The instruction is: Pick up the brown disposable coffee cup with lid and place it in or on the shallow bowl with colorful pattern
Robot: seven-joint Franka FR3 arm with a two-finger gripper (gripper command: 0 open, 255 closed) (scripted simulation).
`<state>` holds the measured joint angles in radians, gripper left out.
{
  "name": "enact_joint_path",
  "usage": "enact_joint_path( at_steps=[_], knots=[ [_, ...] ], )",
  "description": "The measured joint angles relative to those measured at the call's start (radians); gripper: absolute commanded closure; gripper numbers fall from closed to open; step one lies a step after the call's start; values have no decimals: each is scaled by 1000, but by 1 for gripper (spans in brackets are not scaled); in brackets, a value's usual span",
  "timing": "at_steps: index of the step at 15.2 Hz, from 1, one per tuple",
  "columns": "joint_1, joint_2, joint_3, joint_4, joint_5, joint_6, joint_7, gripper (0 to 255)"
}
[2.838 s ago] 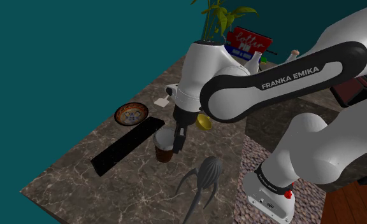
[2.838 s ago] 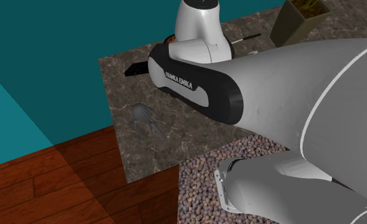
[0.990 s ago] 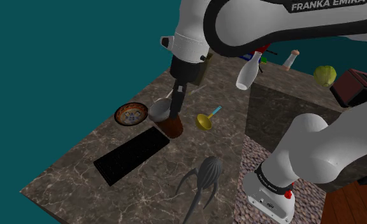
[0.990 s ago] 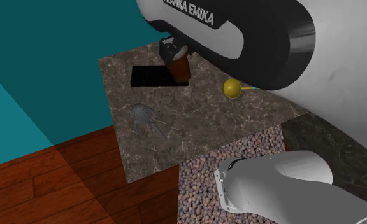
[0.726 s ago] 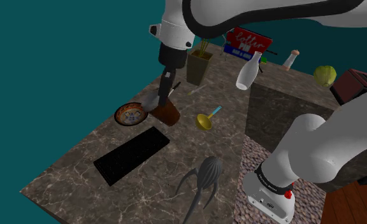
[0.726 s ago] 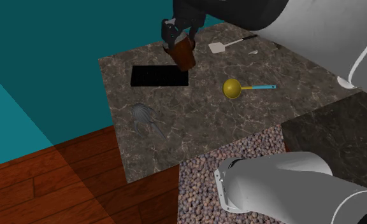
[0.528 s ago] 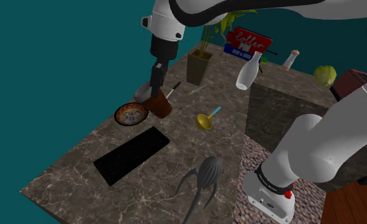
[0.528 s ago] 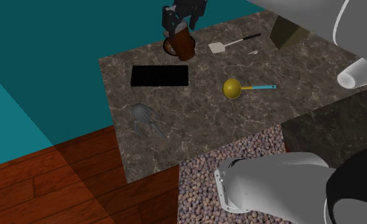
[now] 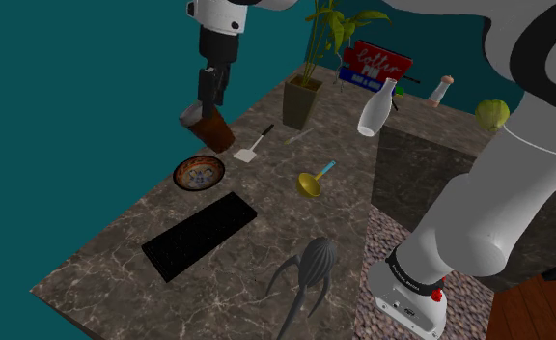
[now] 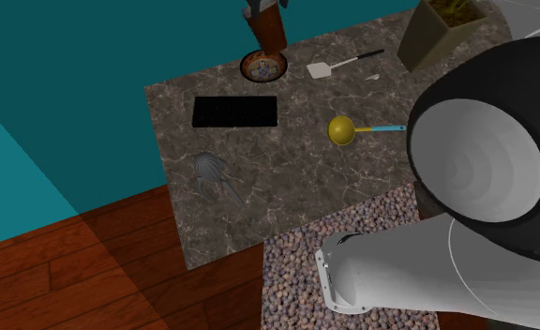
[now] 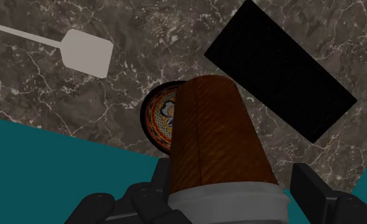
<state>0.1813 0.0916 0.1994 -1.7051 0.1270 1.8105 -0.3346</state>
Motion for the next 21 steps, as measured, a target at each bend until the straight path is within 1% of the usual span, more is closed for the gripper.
enact_joint_path(
  at_steps=[4,21],
  knots=[
    [-3,20,-3,-24,-3,42,-11,255],
    [1,67,-2,-191,-2,254,-32,255]
  ],
)
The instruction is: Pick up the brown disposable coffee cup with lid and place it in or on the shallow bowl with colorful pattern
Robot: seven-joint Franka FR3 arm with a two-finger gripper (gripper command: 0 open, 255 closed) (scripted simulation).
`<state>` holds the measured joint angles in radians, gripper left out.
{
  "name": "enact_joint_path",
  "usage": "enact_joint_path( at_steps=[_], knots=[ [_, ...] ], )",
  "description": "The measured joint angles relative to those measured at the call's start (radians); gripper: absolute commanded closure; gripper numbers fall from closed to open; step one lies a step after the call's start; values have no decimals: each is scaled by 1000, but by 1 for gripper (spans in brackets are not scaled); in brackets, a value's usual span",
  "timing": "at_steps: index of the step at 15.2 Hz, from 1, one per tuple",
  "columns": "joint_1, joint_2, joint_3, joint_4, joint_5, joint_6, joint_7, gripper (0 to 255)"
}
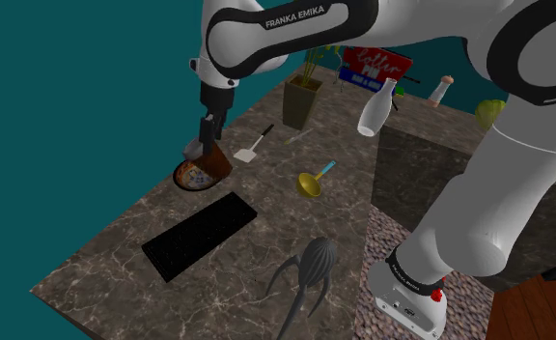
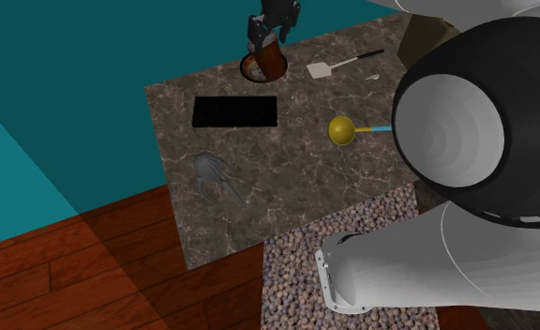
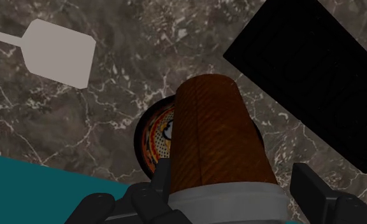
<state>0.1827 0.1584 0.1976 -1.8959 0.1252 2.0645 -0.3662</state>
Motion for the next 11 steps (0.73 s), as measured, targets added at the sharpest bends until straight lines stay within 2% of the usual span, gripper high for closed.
enact_joint_path(
  at_steps=[6,7,11],
  knots=[
    [1,2,0,-5,0,8,0,255],
    [1,2,0,-5,0,8,0,0],
    [1,1,0,-5,0,8,0,0]
  ],
)
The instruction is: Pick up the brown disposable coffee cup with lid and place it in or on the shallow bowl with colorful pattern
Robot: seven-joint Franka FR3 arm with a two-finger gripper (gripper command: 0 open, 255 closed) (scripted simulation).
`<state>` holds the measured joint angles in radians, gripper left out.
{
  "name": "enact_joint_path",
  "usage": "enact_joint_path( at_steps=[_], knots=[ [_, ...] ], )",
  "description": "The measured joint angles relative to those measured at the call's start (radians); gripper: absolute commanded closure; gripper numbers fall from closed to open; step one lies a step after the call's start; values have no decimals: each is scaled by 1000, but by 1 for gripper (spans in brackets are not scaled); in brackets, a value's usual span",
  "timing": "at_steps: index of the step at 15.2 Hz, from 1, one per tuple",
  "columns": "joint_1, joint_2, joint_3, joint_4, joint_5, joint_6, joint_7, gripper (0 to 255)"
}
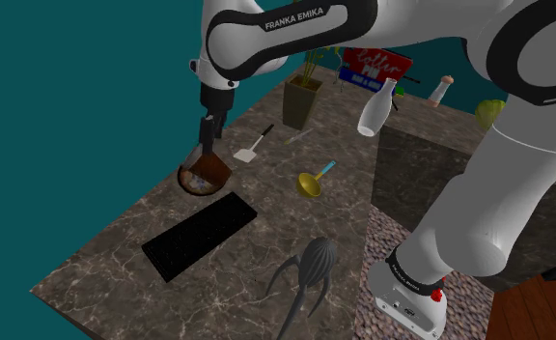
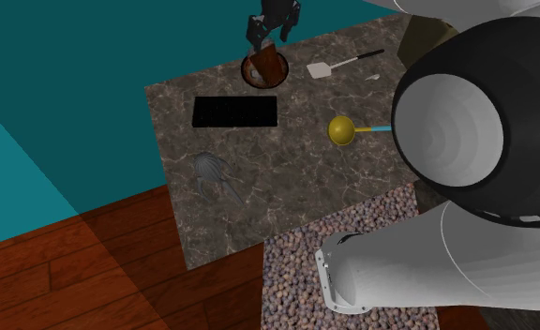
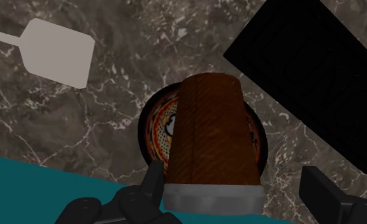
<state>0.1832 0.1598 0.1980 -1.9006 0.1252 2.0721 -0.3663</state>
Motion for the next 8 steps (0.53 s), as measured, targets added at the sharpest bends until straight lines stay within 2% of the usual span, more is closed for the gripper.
enact_joint_path(
  at_steps=[2,8],
  knots=[
    [0,0,0,0,0,0,0,0],
    [-8,-31,-5,82,1,-113,0,0]
  ],
)
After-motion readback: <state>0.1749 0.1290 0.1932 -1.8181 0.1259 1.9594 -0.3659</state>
